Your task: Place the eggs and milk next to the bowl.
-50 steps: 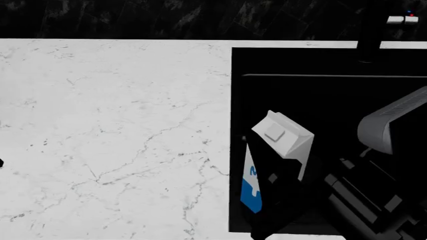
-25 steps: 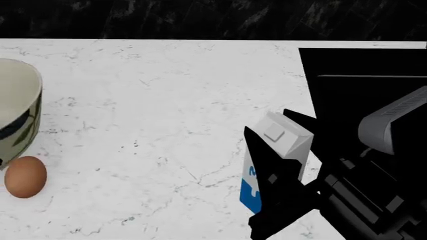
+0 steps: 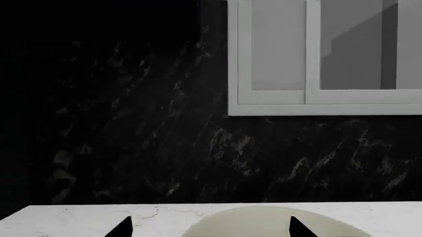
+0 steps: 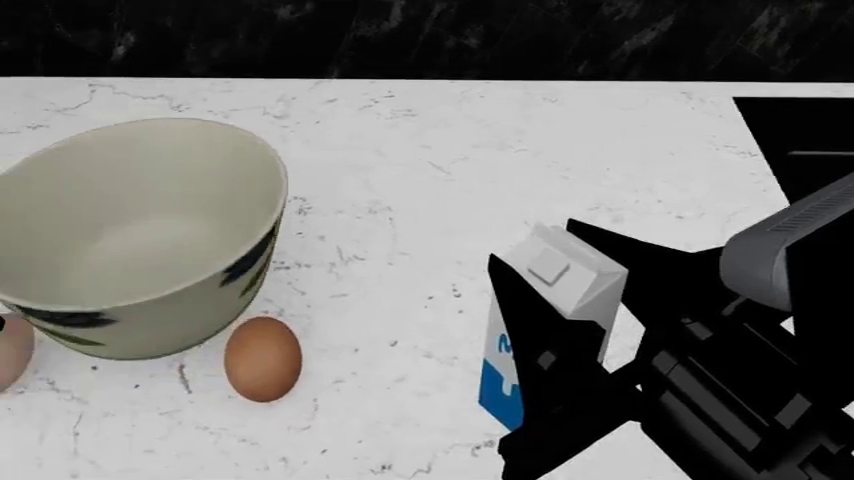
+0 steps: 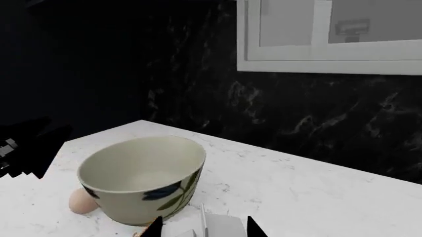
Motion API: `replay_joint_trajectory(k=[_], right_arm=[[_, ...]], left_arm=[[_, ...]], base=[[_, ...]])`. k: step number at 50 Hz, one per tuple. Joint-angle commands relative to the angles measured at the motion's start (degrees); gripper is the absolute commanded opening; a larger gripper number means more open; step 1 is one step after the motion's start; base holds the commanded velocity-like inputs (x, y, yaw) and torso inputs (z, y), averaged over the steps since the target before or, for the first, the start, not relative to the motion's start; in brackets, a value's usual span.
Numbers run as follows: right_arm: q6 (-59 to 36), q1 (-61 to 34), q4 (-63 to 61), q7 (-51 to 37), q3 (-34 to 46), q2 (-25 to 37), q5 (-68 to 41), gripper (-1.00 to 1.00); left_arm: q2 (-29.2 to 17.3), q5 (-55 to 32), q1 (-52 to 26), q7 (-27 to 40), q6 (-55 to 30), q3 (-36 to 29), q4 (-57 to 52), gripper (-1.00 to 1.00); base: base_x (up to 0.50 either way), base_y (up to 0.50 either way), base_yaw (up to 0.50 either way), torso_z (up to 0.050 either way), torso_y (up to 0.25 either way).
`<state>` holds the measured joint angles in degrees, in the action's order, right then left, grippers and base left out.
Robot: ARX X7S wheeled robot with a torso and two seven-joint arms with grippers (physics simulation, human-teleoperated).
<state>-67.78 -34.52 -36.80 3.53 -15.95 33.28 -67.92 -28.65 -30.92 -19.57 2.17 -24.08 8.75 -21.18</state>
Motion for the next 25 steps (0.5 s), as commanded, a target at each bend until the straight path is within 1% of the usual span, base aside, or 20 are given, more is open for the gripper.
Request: replay_joint_trajectory(k=[1,13,25], right_arm=[[-0.3,-0.6,-0.9,0.0,-1.4,0.8,-1.1,-1.00],[0.6,0.4,-0.6,0.3,-1.8,1.3,-0.5,-1.00],[0.5,0.2,-0.8,-0.8,-2.2,1.6,-2.1,-1.00]], left_arm=[[0.0,-0.6,0.5,-0.1,0.0,0.1,-0.5,1.00],[0.1,-0.3,0.1,-0.1,0.1,-0.7,-0.4,1.00],[-0.1,-0.7,0.2,0.1,-0.1,-0.5,-0.6,1.00]], base=[[0.00,0.50,0.00,0.000,0.000],[0.00,0.50,0.00,0.001,0.001],[0.00,0.00,0.00,0.000,0.001]])
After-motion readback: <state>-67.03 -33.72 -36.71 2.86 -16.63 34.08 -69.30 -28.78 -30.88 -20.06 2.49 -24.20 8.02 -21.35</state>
